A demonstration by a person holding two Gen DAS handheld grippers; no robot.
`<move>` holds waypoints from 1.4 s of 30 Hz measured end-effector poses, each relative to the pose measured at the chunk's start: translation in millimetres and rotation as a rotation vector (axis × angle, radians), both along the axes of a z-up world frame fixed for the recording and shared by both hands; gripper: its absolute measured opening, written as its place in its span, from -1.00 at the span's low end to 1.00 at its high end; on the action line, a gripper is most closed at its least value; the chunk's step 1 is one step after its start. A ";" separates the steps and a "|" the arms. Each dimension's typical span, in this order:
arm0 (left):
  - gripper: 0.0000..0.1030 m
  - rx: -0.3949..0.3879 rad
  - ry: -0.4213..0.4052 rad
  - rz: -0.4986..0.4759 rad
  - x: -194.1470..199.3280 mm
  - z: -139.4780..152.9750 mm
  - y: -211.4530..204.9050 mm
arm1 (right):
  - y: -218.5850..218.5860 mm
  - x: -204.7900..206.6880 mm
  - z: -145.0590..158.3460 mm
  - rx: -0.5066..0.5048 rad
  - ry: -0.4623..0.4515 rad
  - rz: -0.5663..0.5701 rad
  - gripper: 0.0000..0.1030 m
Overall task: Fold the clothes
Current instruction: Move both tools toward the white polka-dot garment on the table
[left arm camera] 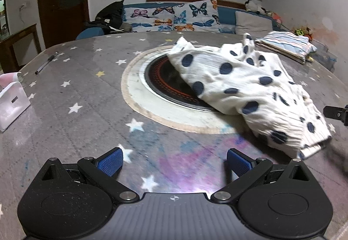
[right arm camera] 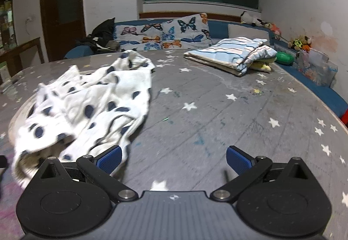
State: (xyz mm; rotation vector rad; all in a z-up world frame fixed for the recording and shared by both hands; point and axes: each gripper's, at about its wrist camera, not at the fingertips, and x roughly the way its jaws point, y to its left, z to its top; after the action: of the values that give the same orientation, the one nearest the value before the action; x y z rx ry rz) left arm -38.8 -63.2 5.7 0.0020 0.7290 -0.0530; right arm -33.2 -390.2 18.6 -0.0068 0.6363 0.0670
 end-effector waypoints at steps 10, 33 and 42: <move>1.00 0.020 -0.008 -0.045 -13.3 6.1 -18.2 | 16.4 -32.8 3.3 0.023 -0.001 0.055 1.00; 1.00 0.050 -0.012 -0.091 -29.7 9.6 -39.3 | 30.5 -54.7 -2.3 0.060 0.017 0.113 1.00; 1.00 0.052 -0.010 -0.096 -30.0 10.2 -41.4 | 36.0 -54.8 -2.0 0.067 0.019 0.125 1.00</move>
State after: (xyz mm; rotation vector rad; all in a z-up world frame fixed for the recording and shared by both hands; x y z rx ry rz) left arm -68.8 -104.6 15.9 0.0873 0.7200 -0.1259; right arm -88.0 -354.2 16.6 0.0186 0.6515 0.2088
